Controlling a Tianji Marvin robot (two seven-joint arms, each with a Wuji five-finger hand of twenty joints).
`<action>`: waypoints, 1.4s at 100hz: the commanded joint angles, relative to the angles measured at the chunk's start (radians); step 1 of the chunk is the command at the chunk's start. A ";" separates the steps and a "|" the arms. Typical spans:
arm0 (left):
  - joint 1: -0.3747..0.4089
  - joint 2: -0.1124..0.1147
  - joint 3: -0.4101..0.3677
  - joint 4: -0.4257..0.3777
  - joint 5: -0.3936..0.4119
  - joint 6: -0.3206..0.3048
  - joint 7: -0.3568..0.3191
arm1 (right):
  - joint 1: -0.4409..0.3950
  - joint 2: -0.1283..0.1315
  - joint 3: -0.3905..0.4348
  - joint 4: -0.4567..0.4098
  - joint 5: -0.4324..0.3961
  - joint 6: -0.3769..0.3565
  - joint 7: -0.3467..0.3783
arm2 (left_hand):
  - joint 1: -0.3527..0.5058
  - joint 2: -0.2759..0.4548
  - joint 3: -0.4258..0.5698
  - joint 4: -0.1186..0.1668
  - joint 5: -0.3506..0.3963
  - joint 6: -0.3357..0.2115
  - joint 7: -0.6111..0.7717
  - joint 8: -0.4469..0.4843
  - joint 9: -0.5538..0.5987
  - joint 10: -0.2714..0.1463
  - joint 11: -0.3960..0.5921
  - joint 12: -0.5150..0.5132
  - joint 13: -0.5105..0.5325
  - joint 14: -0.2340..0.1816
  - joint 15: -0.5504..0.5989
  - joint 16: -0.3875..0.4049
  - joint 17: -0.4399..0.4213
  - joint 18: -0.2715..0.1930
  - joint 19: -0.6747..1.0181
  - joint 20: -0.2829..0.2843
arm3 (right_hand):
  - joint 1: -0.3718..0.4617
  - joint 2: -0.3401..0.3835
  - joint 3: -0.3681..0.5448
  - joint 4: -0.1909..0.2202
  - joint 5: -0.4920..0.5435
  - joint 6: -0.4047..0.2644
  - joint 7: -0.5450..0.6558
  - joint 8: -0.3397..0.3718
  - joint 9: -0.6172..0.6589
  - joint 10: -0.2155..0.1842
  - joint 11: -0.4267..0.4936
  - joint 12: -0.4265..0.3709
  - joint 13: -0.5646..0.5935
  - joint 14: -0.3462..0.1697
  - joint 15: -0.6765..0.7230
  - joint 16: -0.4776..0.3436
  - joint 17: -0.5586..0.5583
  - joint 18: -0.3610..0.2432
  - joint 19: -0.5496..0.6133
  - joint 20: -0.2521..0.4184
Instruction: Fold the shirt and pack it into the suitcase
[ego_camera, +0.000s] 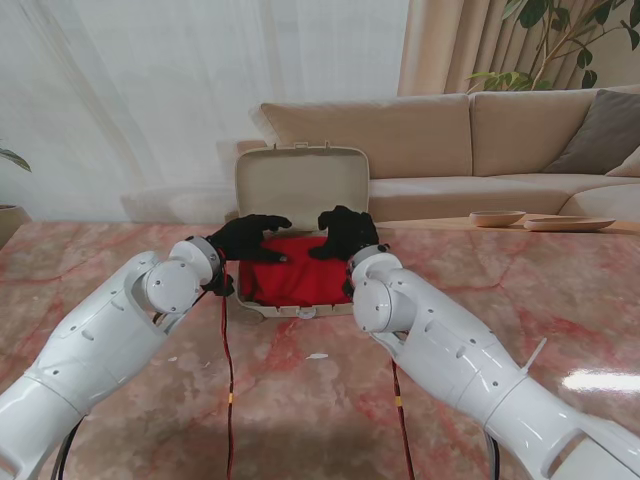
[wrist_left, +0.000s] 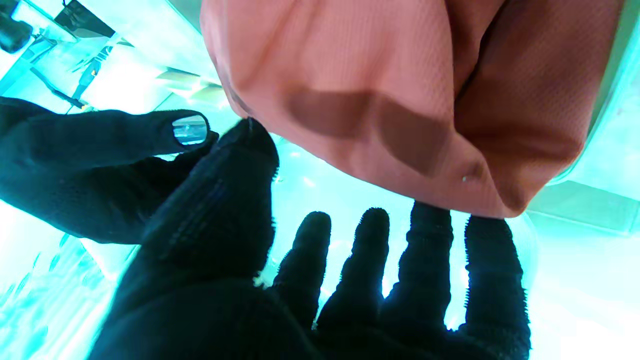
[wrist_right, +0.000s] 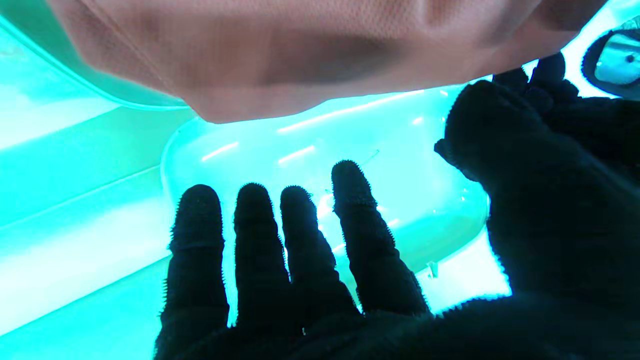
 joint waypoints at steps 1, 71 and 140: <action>0.009 0.003 -0.006 -0.017 0.004 0.008 0.013 | -0.012 0.006 0.006 -0.019 -0.006 0.003 0.006 | 0.008 0.028 -0.032 0.029 -0.014 0.016 -0.017 -0.004 -0.016 0.013 0.001 -0.009 -0.026 0.020 -0.013 -0.011 -0.014 0.000 -0.018 -0.013 | -0.024 0.009 -0.011 0.029 -0.023 0.014 -0.018 0.010 -0.028 0.014 -0.013 -0.010 -0.032 0.011 0.003 -0.026 -0.019 0.006 -0.021 -0.019; 0.078 0.031 -0.017 -0.098 0.122 0.061 -0.009 | -0.068 0.026 0.003 -0.053 -0.032 -0.067 0.018 | 0.139 0.214 -0.353 0.045 0.002 0.011 -0.028 0.004 0.025 0.020 -0.004 -0.005 -0.007 0.036 0.004 -0.001 -0.005 0.007 -0.015 -0.034 | 0.007 0.034 0.003 0.035 0.014 0.001 0.005 0.019 0.047 0.002 0.023 0.015 0.021 0.002 0.050 0.001 -0.009 -0.027 -0.076 -0.060; 0.040 0.019 0.075 0.004 0.008 0.071 -0.061 | -0.071 0.027 -0.011 -0.012 0.000 -0.083 0.045 | 0.141 0.289 -0.368 0.047 -0.018 0.024 -0.047 0.002 0.015 0.034 -0.007 -0.007 -0.007 0.053 0.012 -0.003 -0.005 0.009 -0.011 -0.053 | 0.020 0.102 -0.038 0.041 0.005 -0.001 0.006 0.020 0.042 -0.002 0.021 0.015 0.015 -0.004 0.046 -0.005 -0.017 -0.036 -0.070 -0.084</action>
